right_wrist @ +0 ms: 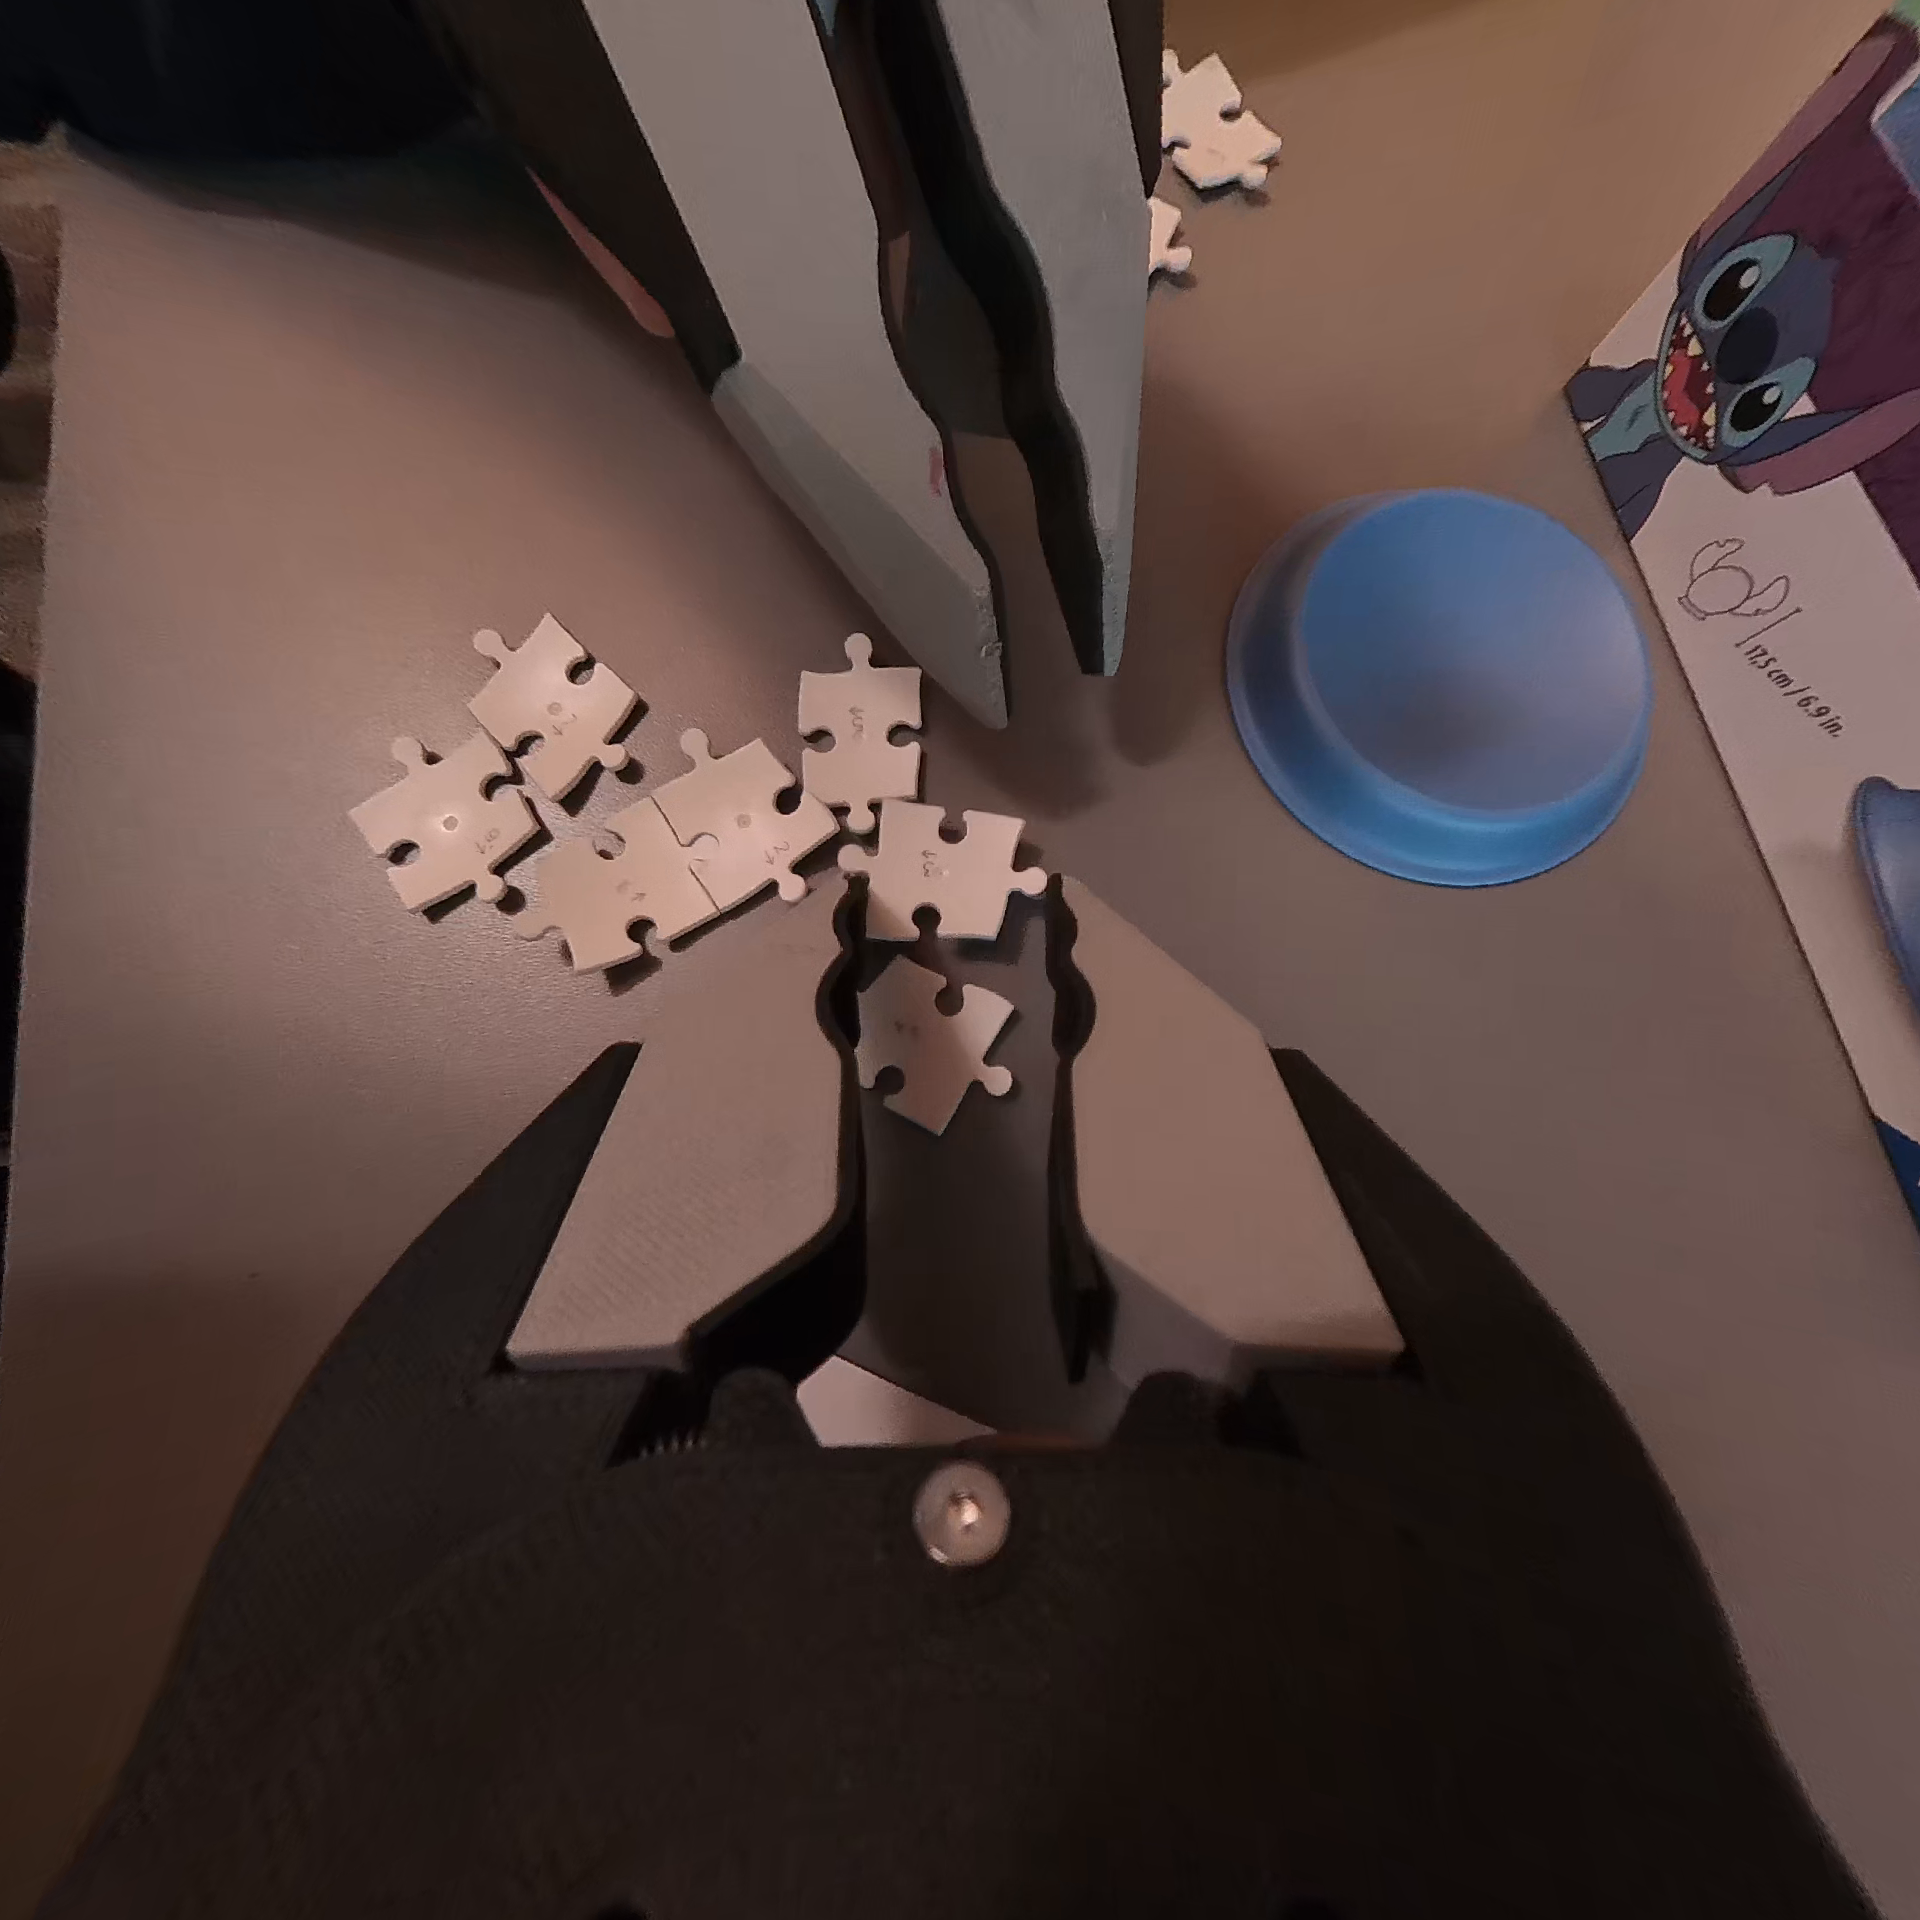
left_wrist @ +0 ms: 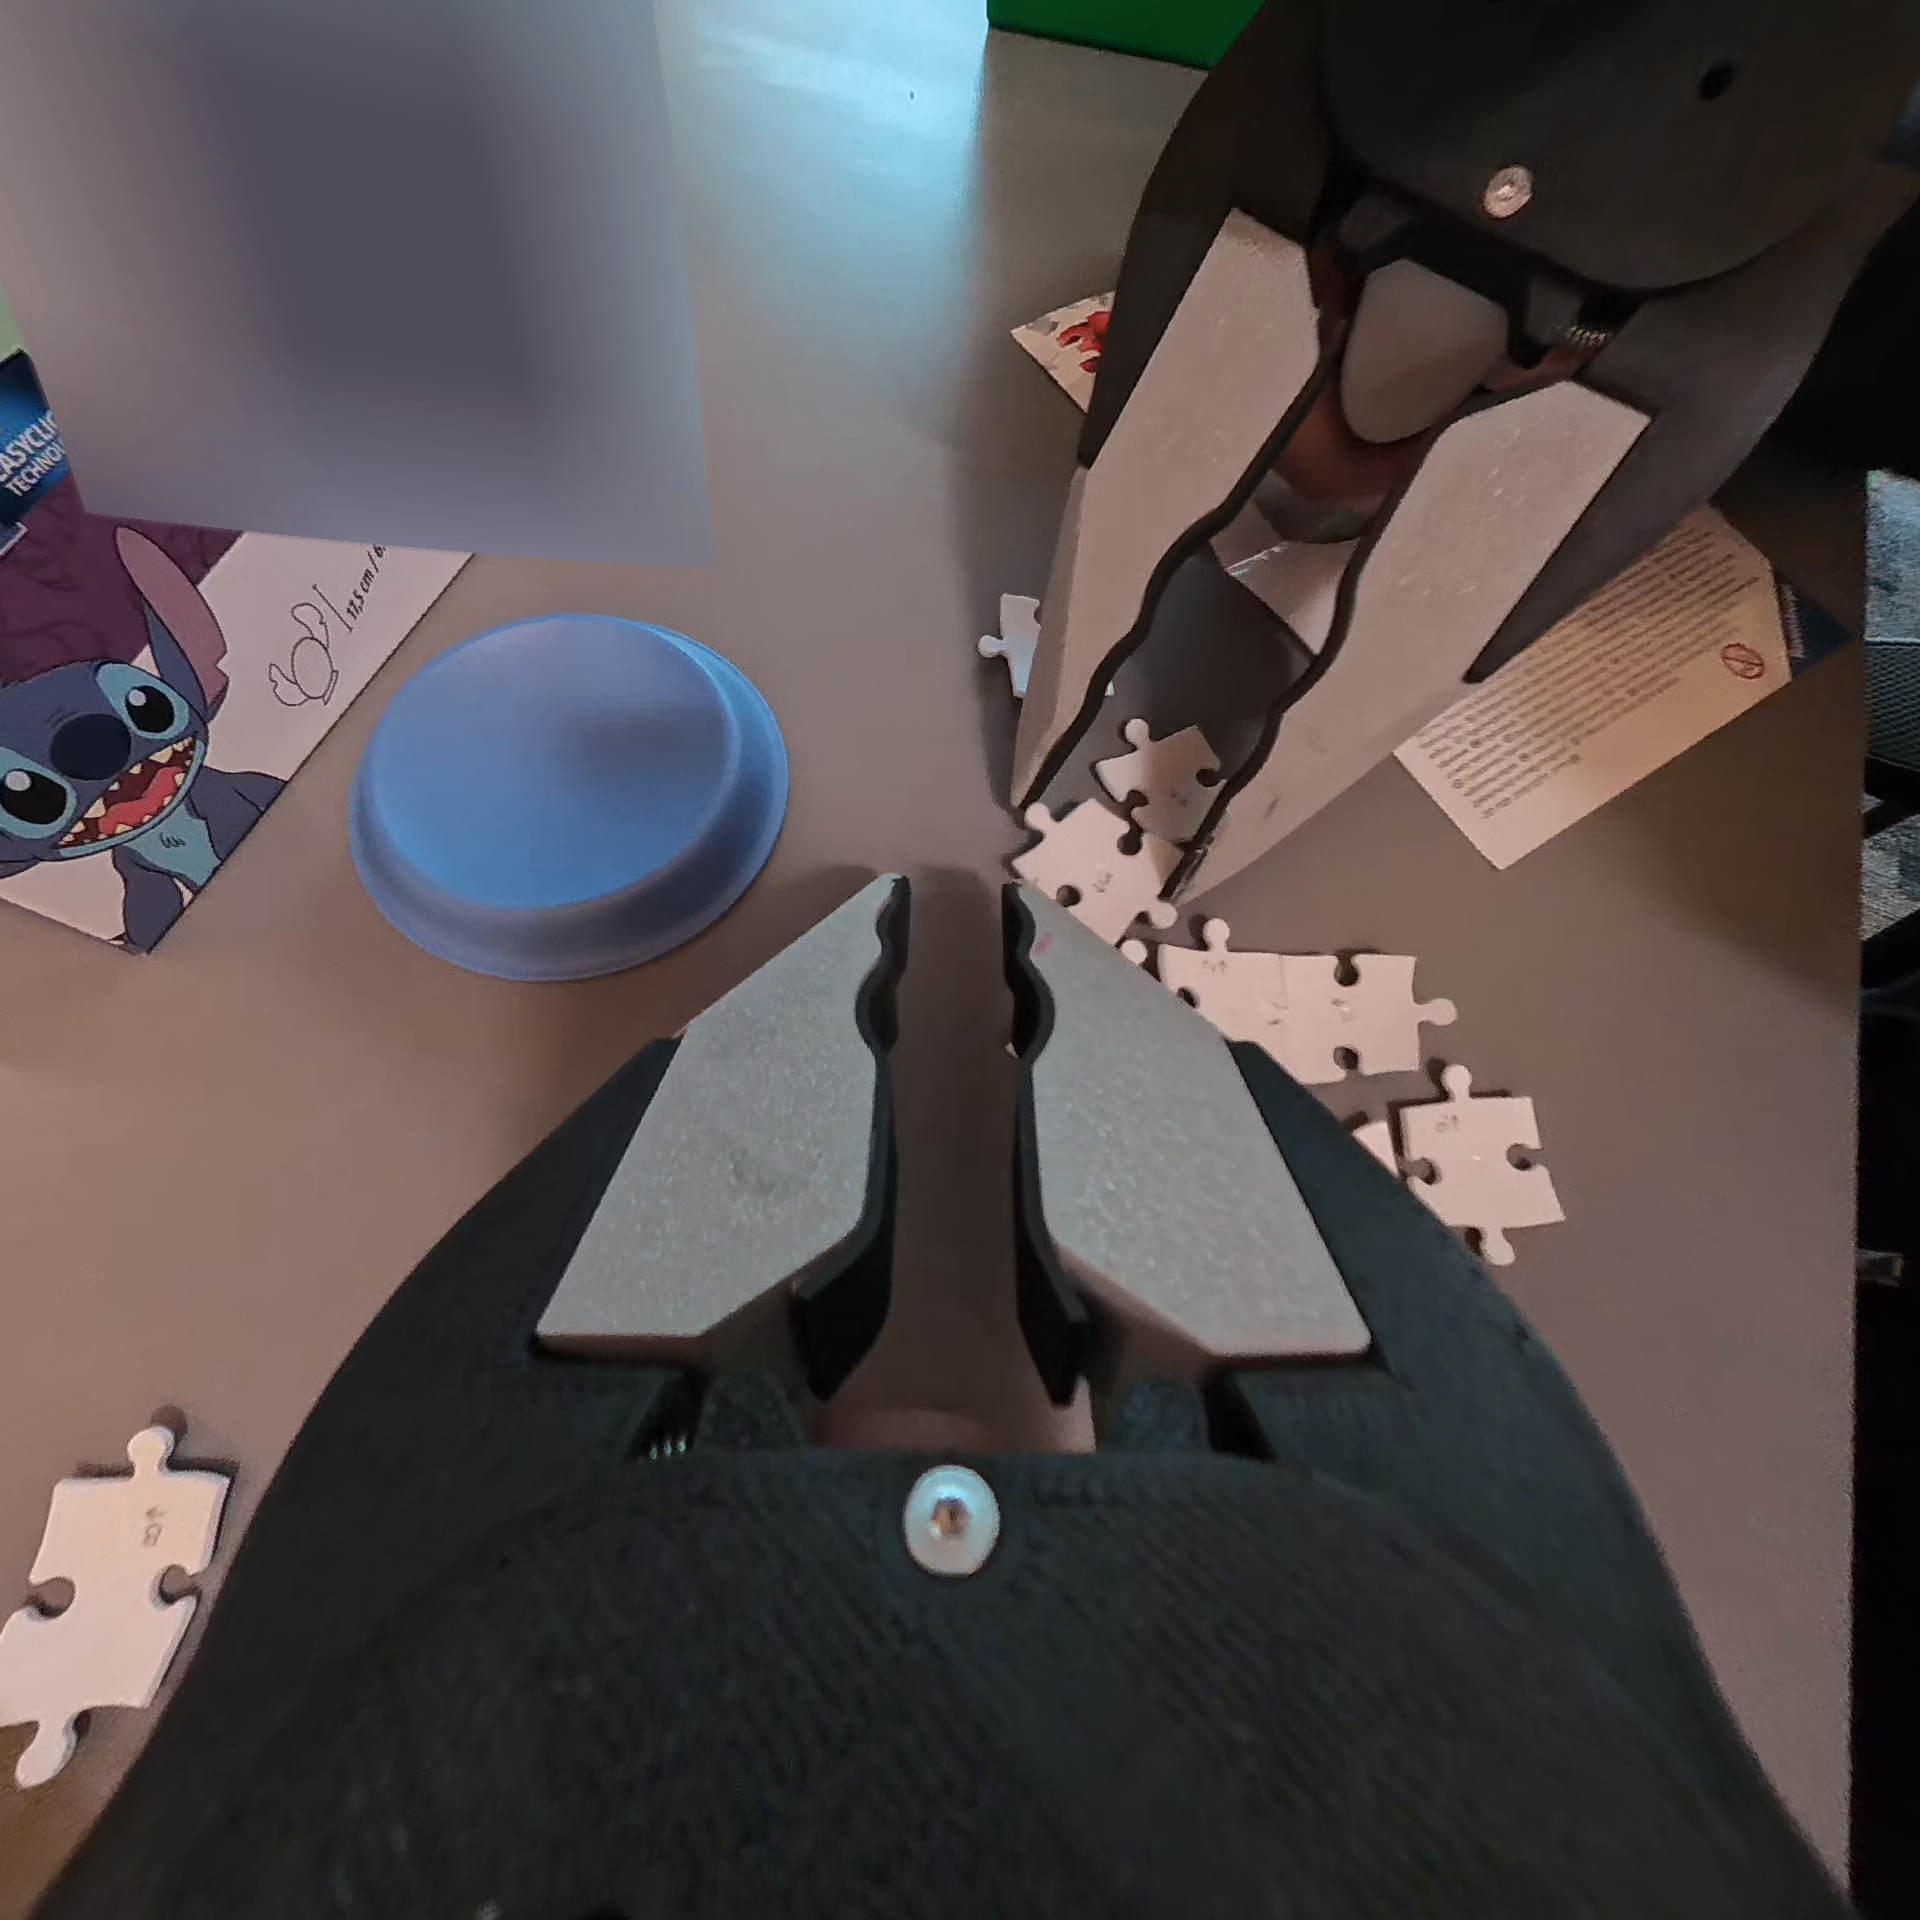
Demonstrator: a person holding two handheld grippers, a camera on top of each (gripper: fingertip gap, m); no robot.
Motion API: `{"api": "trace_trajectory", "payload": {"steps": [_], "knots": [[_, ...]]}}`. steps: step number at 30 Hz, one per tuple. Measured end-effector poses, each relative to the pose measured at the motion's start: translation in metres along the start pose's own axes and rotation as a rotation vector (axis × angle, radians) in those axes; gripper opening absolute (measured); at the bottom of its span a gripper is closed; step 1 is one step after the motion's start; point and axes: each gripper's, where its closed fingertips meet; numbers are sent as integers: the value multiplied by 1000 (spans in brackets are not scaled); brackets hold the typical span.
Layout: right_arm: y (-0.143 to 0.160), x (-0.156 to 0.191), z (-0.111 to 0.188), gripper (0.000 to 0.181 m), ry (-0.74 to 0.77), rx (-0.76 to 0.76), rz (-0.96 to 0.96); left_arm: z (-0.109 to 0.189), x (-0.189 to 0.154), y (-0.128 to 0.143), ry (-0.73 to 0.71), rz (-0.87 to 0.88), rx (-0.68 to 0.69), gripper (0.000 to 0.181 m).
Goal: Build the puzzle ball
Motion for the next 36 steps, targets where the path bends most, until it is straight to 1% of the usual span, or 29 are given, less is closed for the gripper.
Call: {"api": "trace_trajectory", "payload": {"steps": [4,9,14,18,20,23,25,31,36], "knots": [[-6,-2,9,31,25,-35,9,0,-5,-1,43,18,-9,16],[-13,-4,21,31,60,-87,36,7,-19,-11,227,130,-64,17],[-21,-3,28,32,112,-134,89,13,-21,-15,363,273,-94,20],[-26,-1,30,31,150,-154,129,15,-29,-18,456,315,-104,21],[-27,2,29,31,146,-158,141,14,-31,-20,460,313,-108,19],[-27,4,26,32,124,-158,138,14,-30,-21,442,300,-120,4],[-26,5,27,29,105,-165,129,14,-29,-21,433,290,-124,0],[-25,1,33,32,9,-199,40,21,-24,-27,439,311,-174,0],[-28,1,37,31,-141,-248,-91,23,-21,-29,437,322,-192,0]]}}
Point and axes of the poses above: each gripper's, where its closed fingertips meet, z back along the fingers, y out of its underside, x = y × z across the jaws, and after that the axes turned 10 degrees about x, right-handed
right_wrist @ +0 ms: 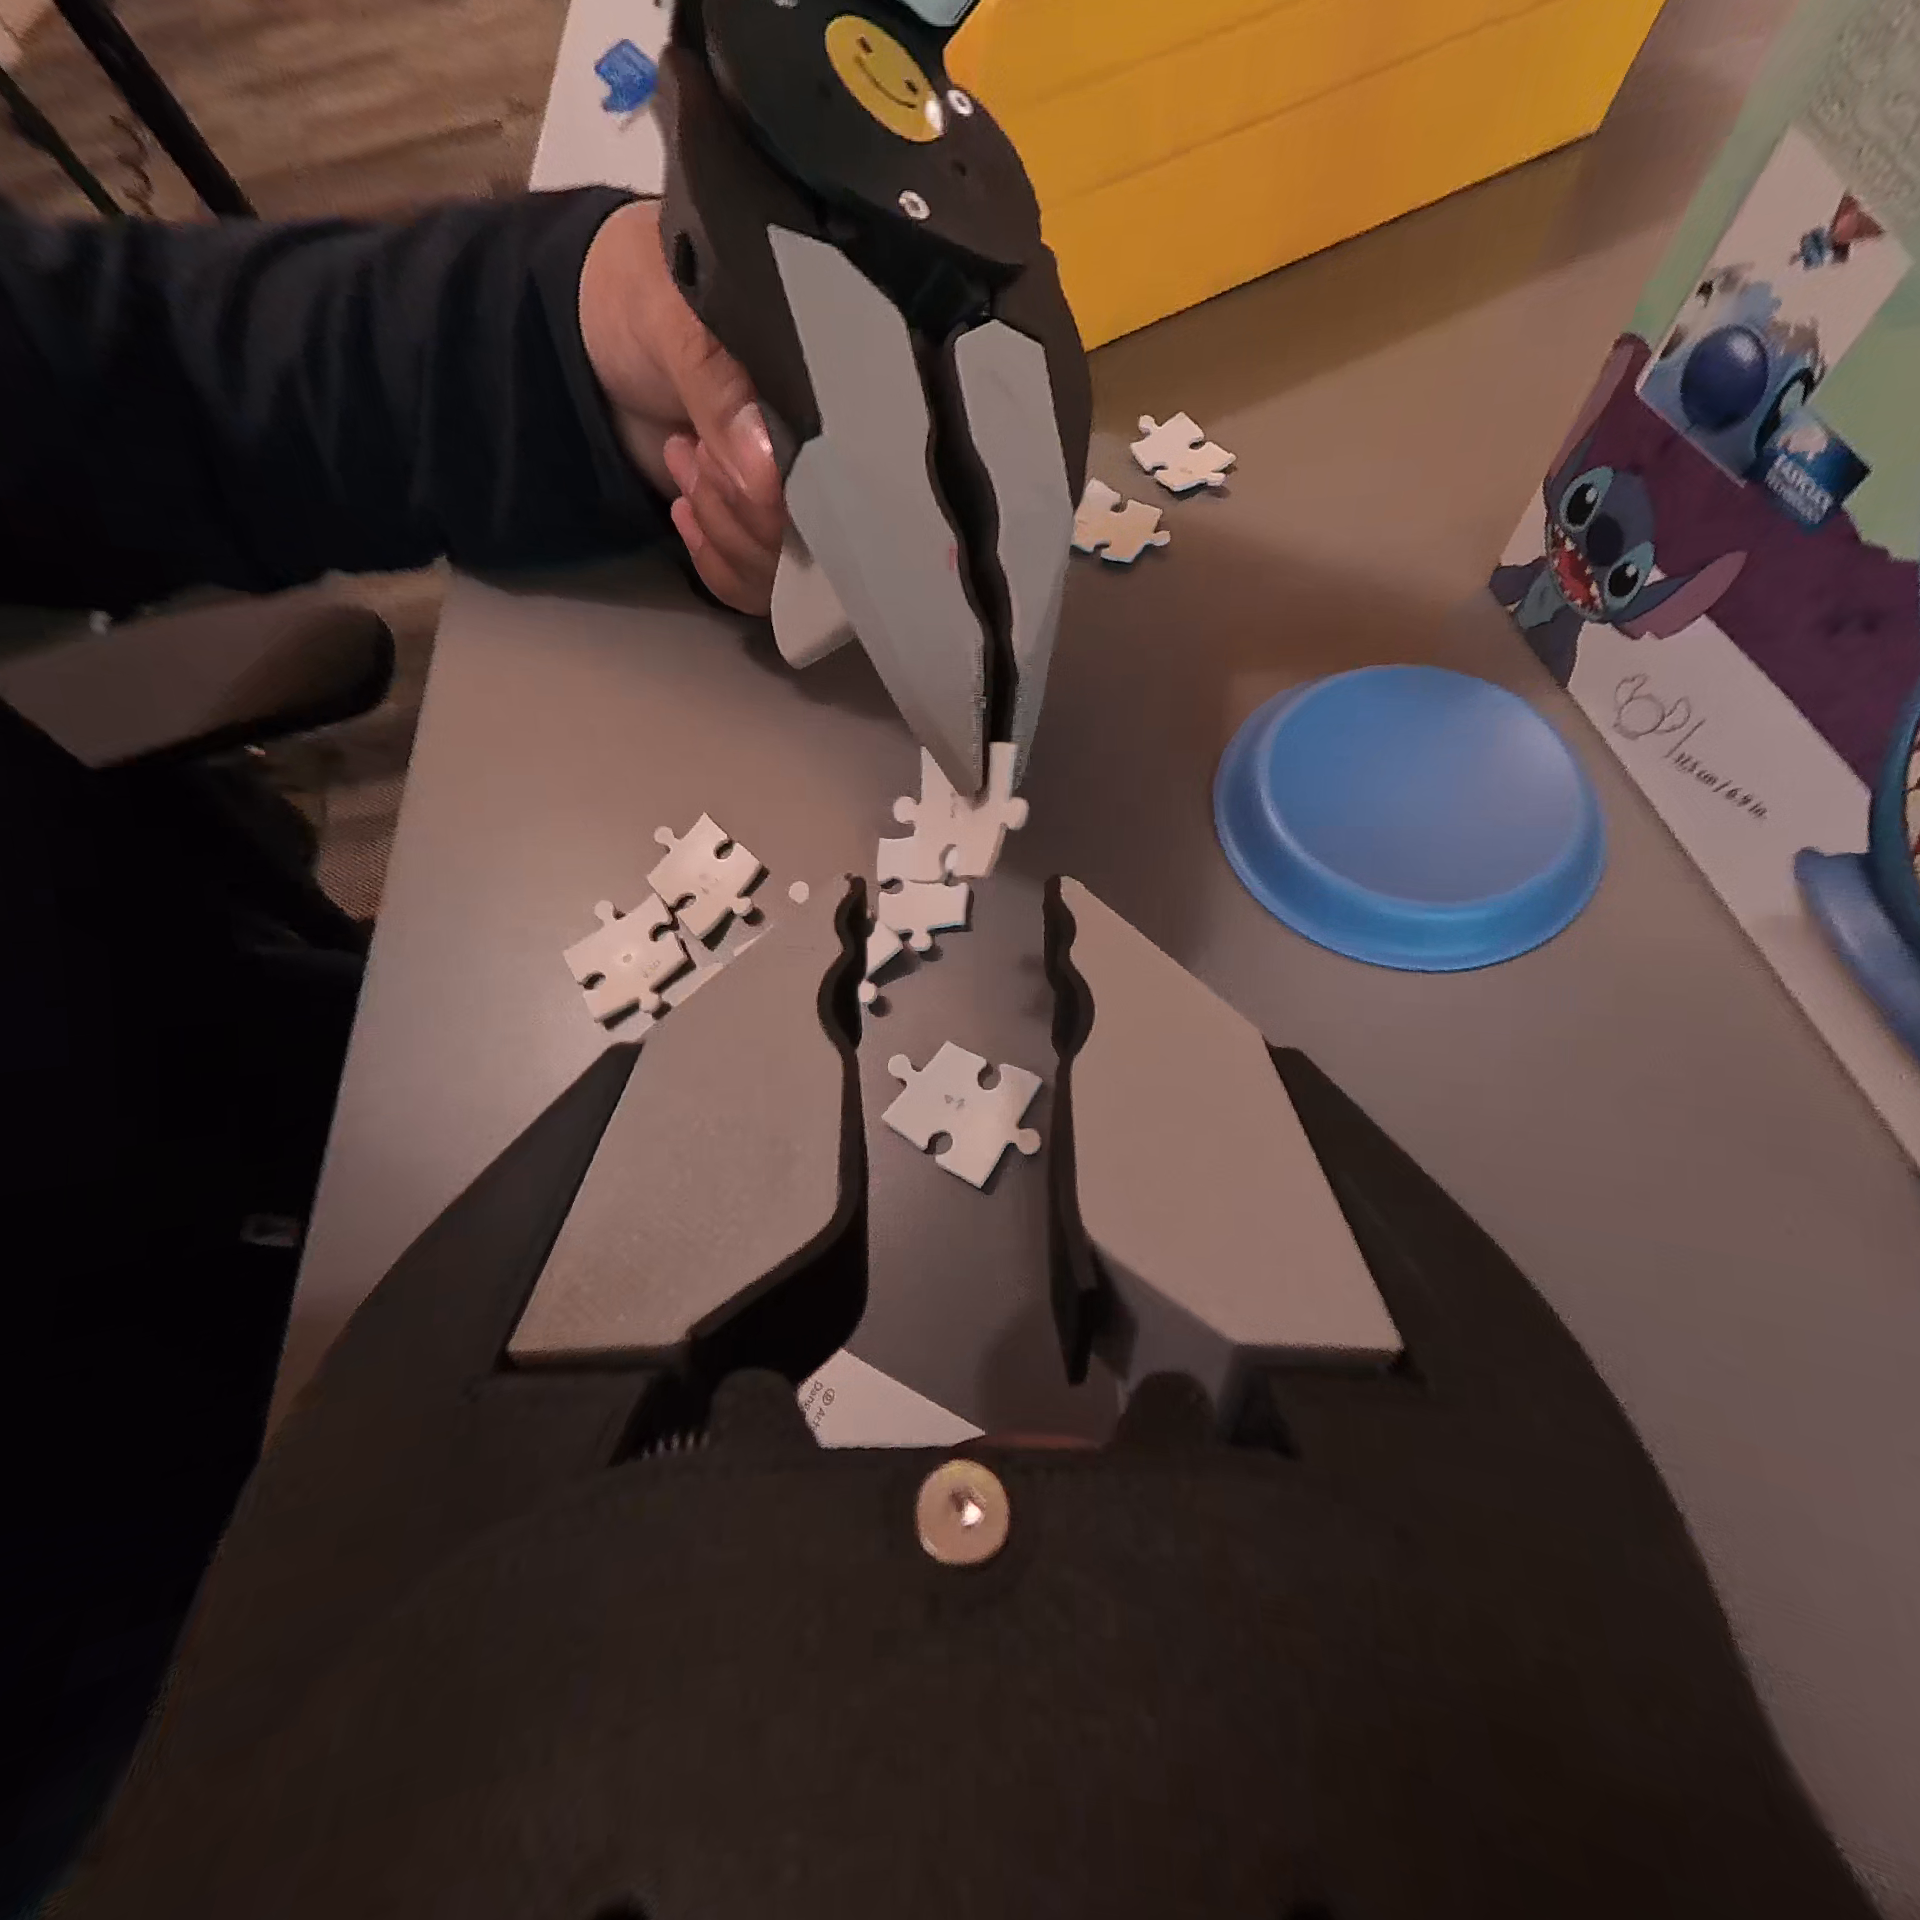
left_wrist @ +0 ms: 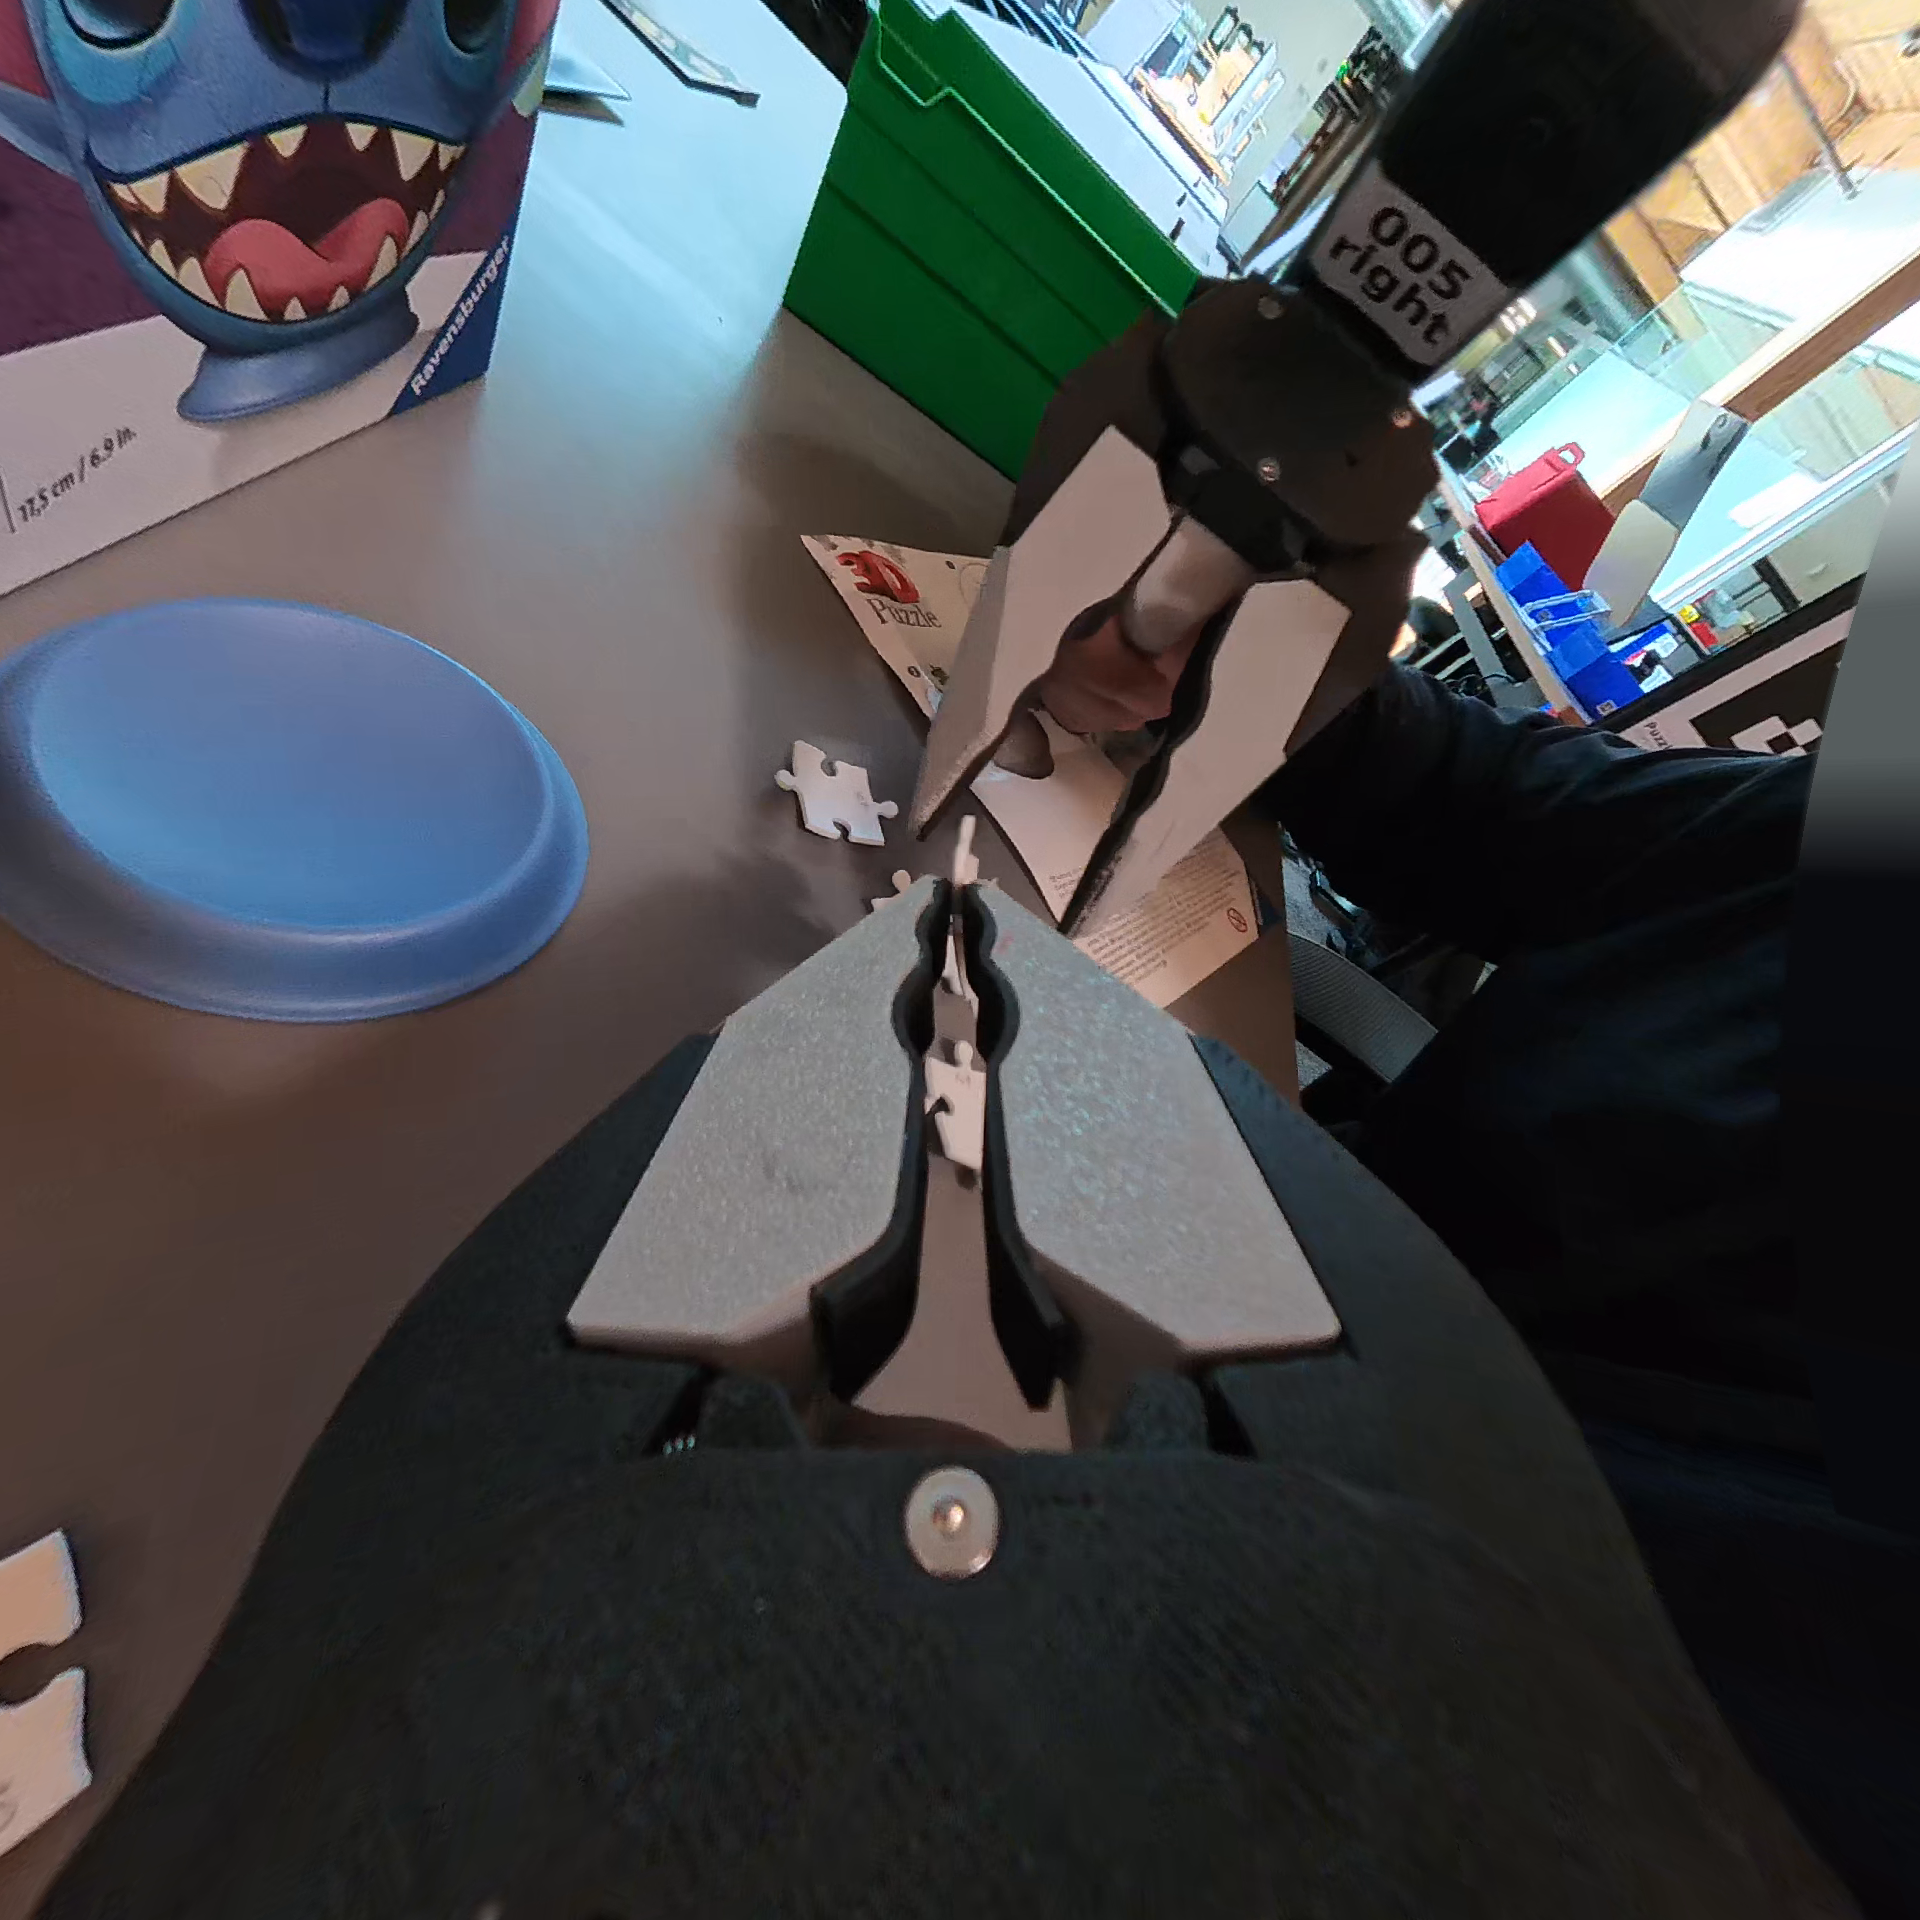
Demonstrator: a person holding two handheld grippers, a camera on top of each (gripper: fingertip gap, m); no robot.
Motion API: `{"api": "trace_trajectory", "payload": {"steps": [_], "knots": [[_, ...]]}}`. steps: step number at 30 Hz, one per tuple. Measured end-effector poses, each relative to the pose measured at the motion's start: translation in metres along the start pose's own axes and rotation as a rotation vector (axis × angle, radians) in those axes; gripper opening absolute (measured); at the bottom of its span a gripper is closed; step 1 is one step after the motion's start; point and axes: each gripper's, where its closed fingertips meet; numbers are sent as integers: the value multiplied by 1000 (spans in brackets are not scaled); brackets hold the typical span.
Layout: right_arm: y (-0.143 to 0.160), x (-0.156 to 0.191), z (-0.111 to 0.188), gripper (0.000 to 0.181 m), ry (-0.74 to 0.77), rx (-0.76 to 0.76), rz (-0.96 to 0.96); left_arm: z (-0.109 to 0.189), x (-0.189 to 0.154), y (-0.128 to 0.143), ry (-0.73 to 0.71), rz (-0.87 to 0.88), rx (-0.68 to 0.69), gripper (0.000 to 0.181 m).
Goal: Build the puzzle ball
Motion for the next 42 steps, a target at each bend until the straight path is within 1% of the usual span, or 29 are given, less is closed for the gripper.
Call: {"api": "trace_trajectory", "payload": {"steps": [4,5,7,12,14,17,23,28,33,38,42], "knots": [[0,-1,-2,26,-64,-21,-89,-1,-3,0,18,2,-1,0],[0,0,-4,22,-84,-24,-105,-1,-3,0,23,2,0,0],[-1,3,-5,5,-120,-34,-127,-2,-4,0,31,4,1,0],[-3,3,-3,0,-172,-60,-187,-3,-6,1,38,0,9,0],[-2,-1,-1,0,-171,-61,-202,-3,-5,2,34,0,15,2],[1,-8,3,0,-149,-54,-218,-1,4,2,-21,-2,16,6],[9,-17,9,0,-142,-24,-272,5,17,0,-104,-3,0,6],[17,-12,14,0,-253,10,-360,6,26,2,-174,-26,17,6],[25,-10,14,0,-301,45,-402,3,28,6,-199,-47,40,6],[19,-7,23,0,-336,11,-400,5,29,4,-207,-44,32,6],[14,-15,35,0,-280,-23,-376,9,31,-1,-226,-43,1,5]]}}
Point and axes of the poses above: each gripper's, where its closed fingertips meet, z back along the fingers, y out of its underside, x = y × z across the jaws, and after that the axes turned 10 degrees about x, right-handed
